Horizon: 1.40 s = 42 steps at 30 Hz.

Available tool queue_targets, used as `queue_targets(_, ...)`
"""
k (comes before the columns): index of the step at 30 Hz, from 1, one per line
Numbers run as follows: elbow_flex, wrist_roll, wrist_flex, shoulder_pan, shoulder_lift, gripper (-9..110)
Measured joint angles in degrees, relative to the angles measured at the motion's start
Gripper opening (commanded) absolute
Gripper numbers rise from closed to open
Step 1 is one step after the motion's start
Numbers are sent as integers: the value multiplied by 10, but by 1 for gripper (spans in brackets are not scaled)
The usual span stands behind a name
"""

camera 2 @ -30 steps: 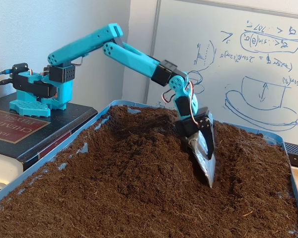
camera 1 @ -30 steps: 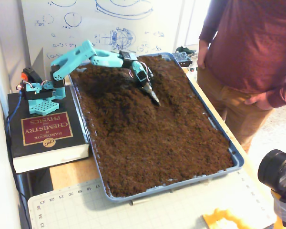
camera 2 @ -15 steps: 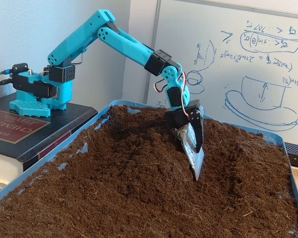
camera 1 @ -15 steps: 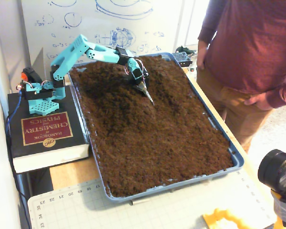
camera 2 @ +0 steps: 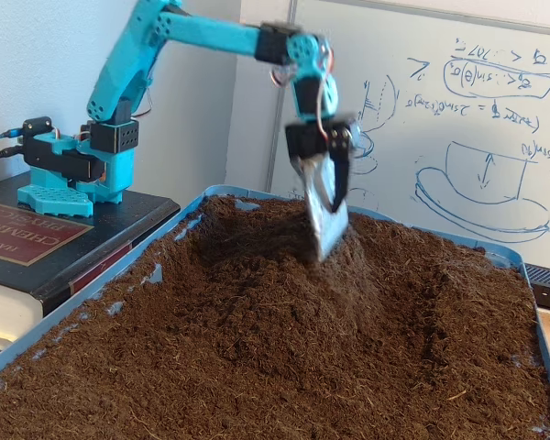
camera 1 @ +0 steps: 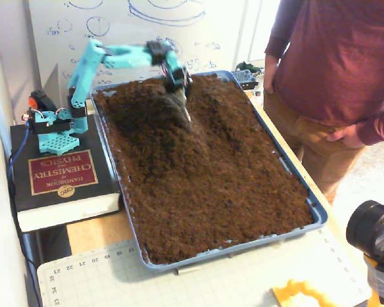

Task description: Build a berm.

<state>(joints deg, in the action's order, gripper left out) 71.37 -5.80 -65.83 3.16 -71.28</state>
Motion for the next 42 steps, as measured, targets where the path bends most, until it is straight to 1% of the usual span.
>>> queue_targets(3, 0, -87, -4, 53, -24, 0)
queue_targets(5, 0, -156, 25, 91, -25, 0)
queue_targets(7, 0, -209, 80, 129, -25, 0)
queue_targets(9, 0, -229, 168, 163, -13, 0)
queue_targets(12, 0, -215, 330, 192, 42, 0)
queue_targets(17, 1, -126, 612, 215, 165, 0)
queue_targets(19, 1, -86, 694, 228, 209, 0)
queue_targets(22, -9, -29, 773, 243, 281, 0)
queue_targets(25, -40, 33, 805, 240, 359, 0)
queue_targets(29, -92, 114, 813, 212, 435, 0)
queue_targets(34, -107, 148, 806, 186, 457, 0)
queue_targets(37, -108, 147, 757, 182, 456, 0)
queue_targets(42, -110, 117, 633, 173, 439, 0)
